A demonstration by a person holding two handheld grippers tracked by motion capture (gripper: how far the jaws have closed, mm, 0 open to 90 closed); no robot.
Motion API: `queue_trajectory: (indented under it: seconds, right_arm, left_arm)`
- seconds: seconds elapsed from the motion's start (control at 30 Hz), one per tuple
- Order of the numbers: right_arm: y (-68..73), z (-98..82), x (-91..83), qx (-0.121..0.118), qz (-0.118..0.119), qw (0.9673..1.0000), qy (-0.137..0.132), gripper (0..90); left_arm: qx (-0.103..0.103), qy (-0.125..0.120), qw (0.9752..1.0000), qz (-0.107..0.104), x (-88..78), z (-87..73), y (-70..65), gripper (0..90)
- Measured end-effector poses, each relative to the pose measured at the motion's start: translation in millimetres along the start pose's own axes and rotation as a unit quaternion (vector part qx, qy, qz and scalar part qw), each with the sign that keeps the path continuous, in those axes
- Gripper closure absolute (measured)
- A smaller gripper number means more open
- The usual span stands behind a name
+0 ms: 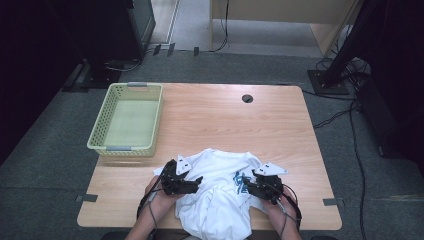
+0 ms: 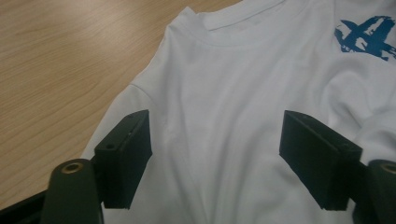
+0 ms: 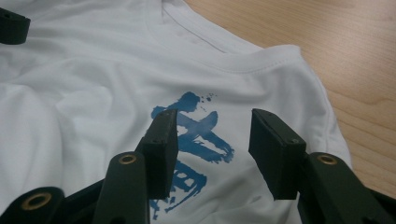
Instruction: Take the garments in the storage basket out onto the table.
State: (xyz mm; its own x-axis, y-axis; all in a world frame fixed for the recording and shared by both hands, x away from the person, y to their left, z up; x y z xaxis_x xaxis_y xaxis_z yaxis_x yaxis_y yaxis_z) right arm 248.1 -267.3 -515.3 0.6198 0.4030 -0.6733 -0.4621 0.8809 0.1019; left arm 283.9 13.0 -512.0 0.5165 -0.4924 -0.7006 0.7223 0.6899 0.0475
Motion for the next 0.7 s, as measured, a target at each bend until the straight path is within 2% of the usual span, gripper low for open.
queue_trajectory:
  seconds: [0.23, 0.33, 0.4, 0.47, 0.5, 0.7]
  right_arm:
    - [-8.0, -6.0, 7.9, 0.017, -0.015, 0.9997, 0.009, 46.2]
    - [-8.0, -7.5, 11.4, 0.025, -0.006, 0.9996, 0.014, 39.9]
    - [-6.0, -7.4, 12.1, 0.014, -0.015, 0.9996, 0.017, 39.6]
    - [-5.0, -8.3, 12.8, 0.003, -0.021, 0.9997, 0.015, 38.6]
    - [-4.5, -8.9, 12.8, 0.006, -0.021, 0.9997, 0.014, 38.3]
    - [-3.7, -11.4, 13.1, 0.003, -0.021, 0.9998, 0.003, 36.6]
  left_arm:
    - [-0.007, 0.009, 0.9999, 0.008, 10.0, -5.0, 8.6, 29.8]
    - [-0.014, 0.014, 0.9998, 0.008, 11.8, -7.6, 9.1, 27.4]
    - [-0.026, 0.016, 0.9995, 0.004, 13.2, -8.9, 9.4, 23.1]
    - [-0.017, 0.017, 0.9997, 0.009, 13.2, -9.6, 8.5, 21.4]
    - [-0.014, 0.018, 0.9997, 0.010, 13.2, -9.9, 7.8, 21.4]
    - [-0.012, 0.008, 0.9998, 0.010, 12.5, -12.8, 7.9, 21.3]
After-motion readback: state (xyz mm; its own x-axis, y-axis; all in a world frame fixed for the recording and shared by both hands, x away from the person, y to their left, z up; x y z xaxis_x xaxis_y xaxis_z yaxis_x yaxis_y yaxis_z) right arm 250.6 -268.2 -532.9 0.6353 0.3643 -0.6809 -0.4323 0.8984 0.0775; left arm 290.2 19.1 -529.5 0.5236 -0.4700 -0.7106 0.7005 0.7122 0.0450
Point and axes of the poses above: each handheld gripper's, and its own axes: x roughly forward along the jaws, z roughly out of its top, y roughly to its left, the point moved 2 cm from there along x, roughly forward along the jaws, and after that the axes turned 4 degrees about x, right-handed, at the moved point
